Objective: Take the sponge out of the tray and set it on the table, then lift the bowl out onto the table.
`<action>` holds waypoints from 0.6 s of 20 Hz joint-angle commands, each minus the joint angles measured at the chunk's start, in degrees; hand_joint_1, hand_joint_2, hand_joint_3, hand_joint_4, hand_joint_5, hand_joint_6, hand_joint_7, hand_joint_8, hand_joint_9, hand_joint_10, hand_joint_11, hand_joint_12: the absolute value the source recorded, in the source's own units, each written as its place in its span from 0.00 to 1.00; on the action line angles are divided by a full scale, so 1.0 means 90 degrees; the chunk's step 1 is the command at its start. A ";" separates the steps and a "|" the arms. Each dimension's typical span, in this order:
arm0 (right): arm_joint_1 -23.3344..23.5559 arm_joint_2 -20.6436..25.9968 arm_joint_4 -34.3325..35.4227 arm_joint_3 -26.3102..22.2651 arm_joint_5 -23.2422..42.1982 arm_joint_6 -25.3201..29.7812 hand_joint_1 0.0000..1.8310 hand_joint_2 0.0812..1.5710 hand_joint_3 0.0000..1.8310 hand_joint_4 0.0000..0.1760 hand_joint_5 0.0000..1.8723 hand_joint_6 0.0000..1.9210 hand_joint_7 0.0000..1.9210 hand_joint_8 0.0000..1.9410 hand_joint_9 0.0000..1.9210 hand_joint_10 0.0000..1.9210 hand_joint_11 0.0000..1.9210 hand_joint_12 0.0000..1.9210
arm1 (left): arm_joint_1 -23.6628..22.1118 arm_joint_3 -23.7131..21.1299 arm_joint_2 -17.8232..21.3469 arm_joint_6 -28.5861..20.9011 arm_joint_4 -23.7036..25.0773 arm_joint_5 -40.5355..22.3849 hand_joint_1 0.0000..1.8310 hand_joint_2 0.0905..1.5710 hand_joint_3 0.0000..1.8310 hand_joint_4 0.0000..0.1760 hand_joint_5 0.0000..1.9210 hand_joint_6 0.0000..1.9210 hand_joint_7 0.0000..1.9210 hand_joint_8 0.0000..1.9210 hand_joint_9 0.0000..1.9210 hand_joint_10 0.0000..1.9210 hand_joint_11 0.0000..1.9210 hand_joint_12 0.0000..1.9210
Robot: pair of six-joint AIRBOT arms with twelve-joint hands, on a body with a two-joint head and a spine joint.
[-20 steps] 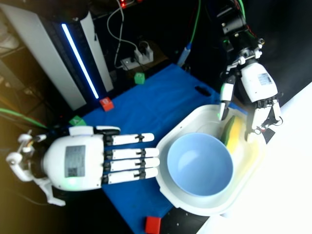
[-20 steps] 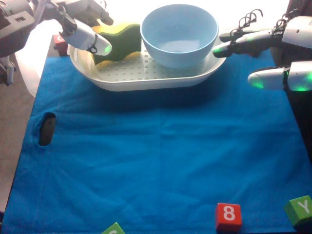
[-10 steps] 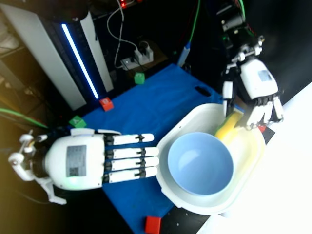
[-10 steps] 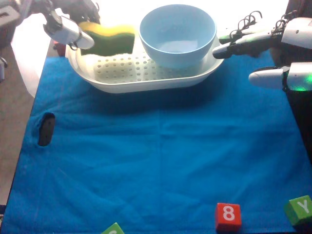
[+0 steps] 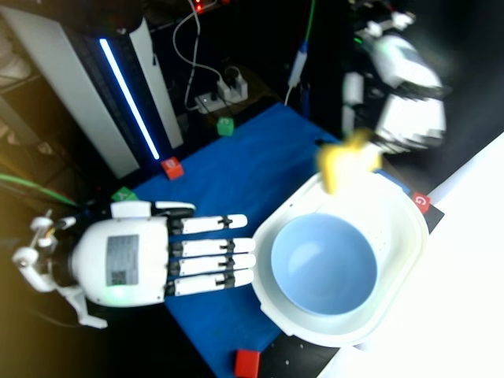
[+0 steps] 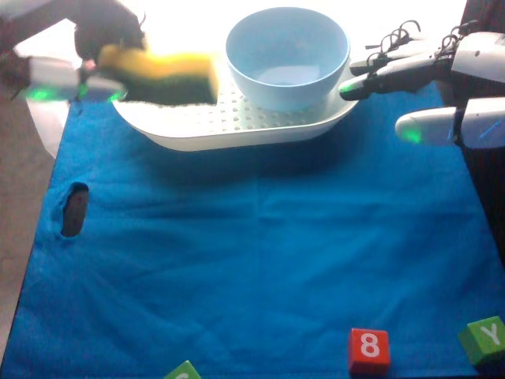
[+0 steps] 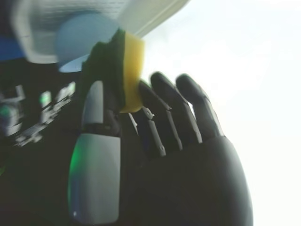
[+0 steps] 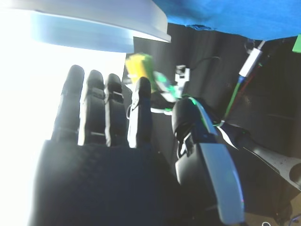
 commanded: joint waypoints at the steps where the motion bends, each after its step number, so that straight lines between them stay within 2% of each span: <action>1: 0.0057 -0.0004 0.0439 0.0001 0.0553 0.0045 0.16 0.86 0.00 0.69 0.23 0.00 0.14 0.00 0.12 0.00 0.00 0.32 | 0.0084 -0.0146 0.0168 -0.0010 -0.0212 -0.1200 0.69 0.68 0.00 0.00 0.57 0.30 0.54 0.60 0.50 0.54 0.39 0.80; 2: 0.0053 -0.0002 0.0456 -0.0003 0.0553 0.0045 0.15 0.87 0.00 0.71 0.23 0.00 0.14 0.00 0.12 0.00 0.00 0.32 | 0.0313 -0.0349 0.0315 -0.0027 -0.0215 -0.1412 0.70 0.67 0.00 0.00 0.59 0.25 0.55 0.58 0.49 0.59 0.37 0.84; 3: 0.0052 -0.0002 0.0471 -0.0005 0.0553 0.0045 0.16 0.87 0.00 0.69 0.23 0.00 0.14 0.00 0.12 0.00 0.00 0.33 | 0.0471 -0.0498 0.0410 -0.0060 -0.0217 -0.1554 0.69 0.68 0.00 0.00 0.58 0.24 0.53 0.62 0.46 0.66 0.37 0.89; 4: 0.0051 -0.0001 0.0476 -0.0014 0.0553 0.0045 0.17 0.87 0.00 0.71 0.23 0.00 0.14 0.00 0.11 0.00 0.00 0.30 | 0.0683 -0.0630 0.0469 -0.0143 -0.0213 -0.1707 0.69 0.68 0.00 0.00 0.58 0.24 0.53 0.62 0.45 0.67 0.36 0.85; 5: 0.0047 0.0002 0.0476 -0.0021 0.0553 0.0045 0.18 0.88 0.00 0.68 0.23 0.00 0.14 0.00 0.11 0.00 0.00 0.27 | 0.0901 -0.0726 0.0486 -0.0213 -0.0215 -0.1792 0.63 0.65 0.00 0.00 0.60 0.32 0.53 0.53 0.44 0.68 0.37 0.82; 6: 0.0046 0.0002 0.0476 -0.0022 0.0553 0.0045 0.22 0.88 0.00 0.68 0.22 0.00 0.13 0.00 0.11 0.00 0.01 0.28 | 0.1081 -0.0760 0.0458 -0.0266 -0.0233 -0.1810 0.69 0.66 0.00 0.00 0.68 0.11 0.50 0.65 0.43 0.69 0.37 0.80; 7: 0.0046 0.0002 0.0476 -0.0024 0.0553 0.0045 0.22 0.88 0.00 0.68 0.22 0.00 0.13 0.00 0.11 0.00 0.01 0.28 | 0.1176 -0.0762 0.0411 -0.0322 -0.0241 -0.1764 0.69 0.66 0.00 0.00 0.68 0.11 0.50 0.65 0.43 0.69 0.37 0.80; 8: 0.0046 0.0000 0.0476 -0.0025 0.0553 0.0045 0.26 0.88 0.00 0.57 0.22 0.00 0.13 0.00 0.11 0.00 0.01 0.29 | 0.1256 -0.0756 0.0364 -0.0374 -0.0241 -0.1687 0.70 0.65 0.00 0.00 0.68 0.09 0.53 0.61 0.45 0.68 0.36 0.78; 9: 0.0046 -0.0003 0.0476 -0.0024 0.0554 0.0045 0.27 0.88 0.00 0.57 0.22 0.00 0.13 0.00 0.12 0.00 0.02 0.29 | 0.1375 -0.0752 0.0297 -0.0418 -0.0239 -0.1532 0.70 0.66 0.00 0.00 0.63 0.19 0.54 0.59 0.45 0.73 0.35 0.84; 10: 0.0046 -0.0005 0.0475 -0.0022 0.0554 0.0045 0.27 0.88 0.00 0.63 0.23 0.00 0.14 0.00 0.12 0.01 0.02 0.29 | 0.1481 -0.0744 0.0243 -0.0446 -0.0237 -0.1377 0.69 0.67 0.00 0.00 0.57 0.31 0.55 0.57 0.47 0.71 0.34 0.84; 11: 0.0046 -0.0008 0.0475 -0.0016 0.0554 0.0045 0.27 0.88 0.00 0.68 0.23 0.00 0.13 0.00 0.12 0.00 0.02 0.29 | 0.1650 -0.0710 0.0140 -0.0511 -0.0238 -0.1235 0.69 0.67 0.00 0.00 0.55 0.33 0.56 0.57 0.49 0.68 0.33 0.83; 12: 0.0046 -0.0008 0.0474 -0.0016 0.0554 0.0045 0.26 0.88 0.00 0.64 0.23 0.00 0.13 0.00 0.11 0.00 0.03 0.29 | 0.1773 -0.0647 0.0039 -0.0621 -0.0238 -0.1183 0.69 0.68 0.00 0.00 0.56 0.29 0.53 0.62 0.48 0.71 0.32 0.82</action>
